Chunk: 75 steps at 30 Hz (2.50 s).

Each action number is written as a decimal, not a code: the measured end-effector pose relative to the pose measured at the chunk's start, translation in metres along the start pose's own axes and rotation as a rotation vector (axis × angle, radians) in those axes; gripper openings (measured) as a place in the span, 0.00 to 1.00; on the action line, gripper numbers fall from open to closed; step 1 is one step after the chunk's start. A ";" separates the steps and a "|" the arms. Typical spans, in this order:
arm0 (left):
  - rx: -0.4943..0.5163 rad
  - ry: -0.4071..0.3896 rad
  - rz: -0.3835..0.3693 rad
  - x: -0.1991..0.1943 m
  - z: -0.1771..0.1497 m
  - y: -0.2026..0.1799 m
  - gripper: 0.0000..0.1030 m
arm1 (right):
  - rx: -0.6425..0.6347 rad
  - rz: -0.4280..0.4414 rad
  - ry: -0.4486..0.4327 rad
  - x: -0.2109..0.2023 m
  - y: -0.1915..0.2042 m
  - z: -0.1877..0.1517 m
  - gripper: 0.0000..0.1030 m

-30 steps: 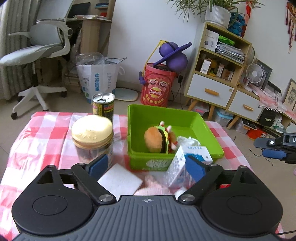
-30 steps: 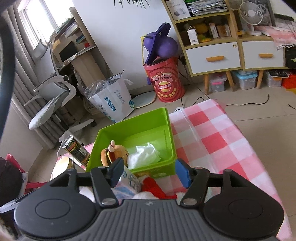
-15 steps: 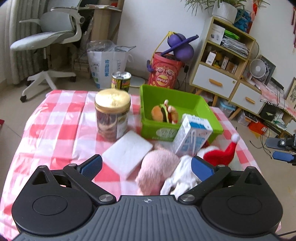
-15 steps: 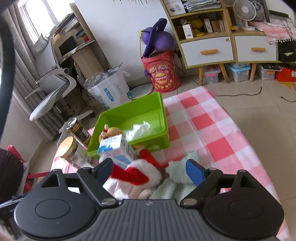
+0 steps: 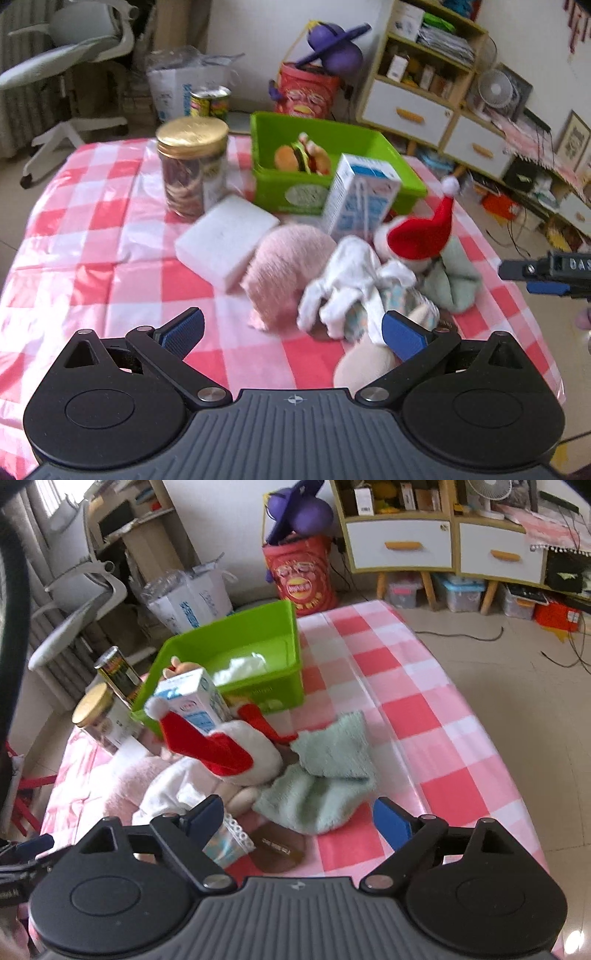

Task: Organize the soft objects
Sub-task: 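Grasp the beige bunny plush with the left tool, then grasp the red Santa-hat plush with the right tool while the left tool holds the bunny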

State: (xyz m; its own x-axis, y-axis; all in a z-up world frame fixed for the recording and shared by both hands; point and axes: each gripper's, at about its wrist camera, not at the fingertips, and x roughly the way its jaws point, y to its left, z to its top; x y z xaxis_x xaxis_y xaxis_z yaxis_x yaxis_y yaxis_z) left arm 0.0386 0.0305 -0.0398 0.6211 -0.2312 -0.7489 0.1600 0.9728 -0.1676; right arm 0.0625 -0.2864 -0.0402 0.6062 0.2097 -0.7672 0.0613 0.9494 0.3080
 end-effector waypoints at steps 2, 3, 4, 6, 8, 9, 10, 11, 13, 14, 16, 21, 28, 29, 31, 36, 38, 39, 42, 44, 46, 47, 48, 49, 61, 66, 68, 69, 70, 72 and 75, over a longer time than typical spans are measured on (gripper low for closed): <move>0.007 0.019 -0.012 0.004 -0.004 -0.005 0.95 | 0.001 -0.008 0.008 0.002 0.000 -0.001 0.63; 0.009 0.030 -0.020 0.006 -0.005 -0.007 0.95 | -0.004 -0.011 0.010 0.003 0.001 -0.001 0.63; 0.011 0.042 -0.029 0.008 -0.006 -0.010 0.95 | -0.013 -0.013 0.013 0.004 0.003 -0.002 0.63; 0.011 0.060 -0.041 0.011 -0.009 -0.013 0.95 | -0.029 -0.015 0.025 0.008 0.007 -0.004 0.63; 0.019 0.075 -0.048 0.014 -0.012 -0.018 0.95 | -0.050 -0.016 0.039 0.012 0.013 -0.006 0.63; 0.026 0.082 -0.052 0.016 -0.013 -0.021 0.94 | -0.061 -0.017 0.045 0.014 0.016 -0.007 0.63; 0.032 0.087 -0.055 0.018 -0.014 -0.024 0.94 | -0.073 -0.019 0.049 0.016 0.019 -0.009 0.63; 0.039 0.094 -0.058 0.020 -0.016 -0.027 0.94 | -0.087 -0.021 0.053 0.018 0.022 -0.010 0.63; 0.052 0.113 -0.068 0.024 -0.018 -0.032 0.92 | -0.113 -0.016 0.057 0.023 0.028 -0.011 0.63; 0.058 0.125 -0.075 0.027 -0.020 -0.035 0.91 | -0.125 -0.012 0.061 0.026 0.031 -0.012 0.63; 0.066 0.145 -0.087 0.033 -0.021 -0.038 0.84 | -0.140 0.001 0.070 0.032 0.037 -0.012 0.63; 0.068 0.189 -0.124 0.042 -0.022 -0.043 0.61 | -0.161 0.029 0.057 0.048 0.048 -0.009 0.63; 0.079 0.203 -0.097 0.048 -0.020 -0.046 0.45 | -0.138 0.044 0.005 0.068 0.053 0.001 0.63; 0.073 0.205 -0.101 0.049 -0.020 -0.045 0.45 | -0.131 0.048 -0.003 0.070 0.053 0.002 0.62; 0.070 0.208 -0.105 0.049 -0.020 -0.044 0.44 | -0.120 0.054 -0.013 0.075 0.053 0.005 0.61; 0.083 0.209 -0.110 0.049 -0.019 -0.043 0.43 | -0.096 0.056 -0.030 0.086 0.054 0.007 0.53; 0.081 0.210 -0.113 0.048 -0.019 -0.042 0.42 | -0.085 0.051 -0.033 0.091 0.055 0.007 0.48; 0.079 0.210 -0.115 0.048 -0.019 -0.042 0.42 | -0.081 0.048 -0.034 0.092 0.055 0.007 0.45; 0.072 0.210 -0.121 0.045 -0.019 -0.040 0.42 | -0.064 0.030 -0.036 0.097 0.056 0.007 0.33; 0.069 0.209 -0.123 0.043 -0.019 -0.039 0.42 | -0.059 0.037 -0.031 0.098 0.057 0.008 0.25; 0.065 0.205 -0.127 0.041 -0.018 -0.038 0.41 | -0.061 0.037 -0.034 0.097 0.059 0.008 0.17; 0.062 0.203 -0.128 0.040 -0.018 -0.038 0.41 | -0.065 0.038 -0.035 0.096 0.059 0.008 0.15; 0.058 0.198 -0.130 0.038 -0.017 -0.036 0.41 | -0.071 0.038 -0.035 0.095 0.060 0.008 0.09; 0.055 0.194 -0.131 0.036 -0.017 -0.035 0.41 | -0.072 0.035 -0.034 0.093 0.061 0.009 0.05; 0.025 0.136 -0.160 0.014 -0.009 -0.031 0.40 | -0.053 0.098 -0.026 0.074 0.056 0.011 0.00; 0.003 0.101 -0.179 0.003 -0.003 -0.026 0.39 | -0.038 0.136 -0.047 0.058 0.051 0.015 0.00; -0.008 0.089 -0.187 -0.001 -0.001 -0.024 0.39 | -0.032 0.151 -0.058 0.050 0.050 0.017 0.00; -0.014 0.083 -0.190 -0.003 0.000 -0.023 0.39 | -0.028 0.155 -0.060 0.047 0.050 0.017 0.00; -0.019 0.076 -0.191 -0.005 0.001 -0.022 0.39 | -0.025 0.160 -0.060 0.044 0.050 0.017 0.00; -0.028 0.062 -0.191 -0.009 0.003 -0.021 0.38 | -0.022 0.170 -0.059 0.039 0.050 0.018 0.00; -0.038 0.041 -0.191 -0.015 0.006 -0.019 0.38 | -0.024 0.183 -0.063 0.031 0.051 0.018 0.00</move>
State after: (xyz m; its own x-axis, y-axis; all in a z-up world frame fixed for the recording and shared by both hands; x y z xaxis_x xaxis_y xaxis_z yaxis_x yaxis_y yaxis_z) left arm 0.0310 0.0153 -0.0219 0.5502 -0.4112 -0.7268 0.2420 0.9115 -0.3325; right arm 0.0983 -0.2355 -0.0380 0.6542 0.3647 -0.6626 -0.0727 0.9023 0.4249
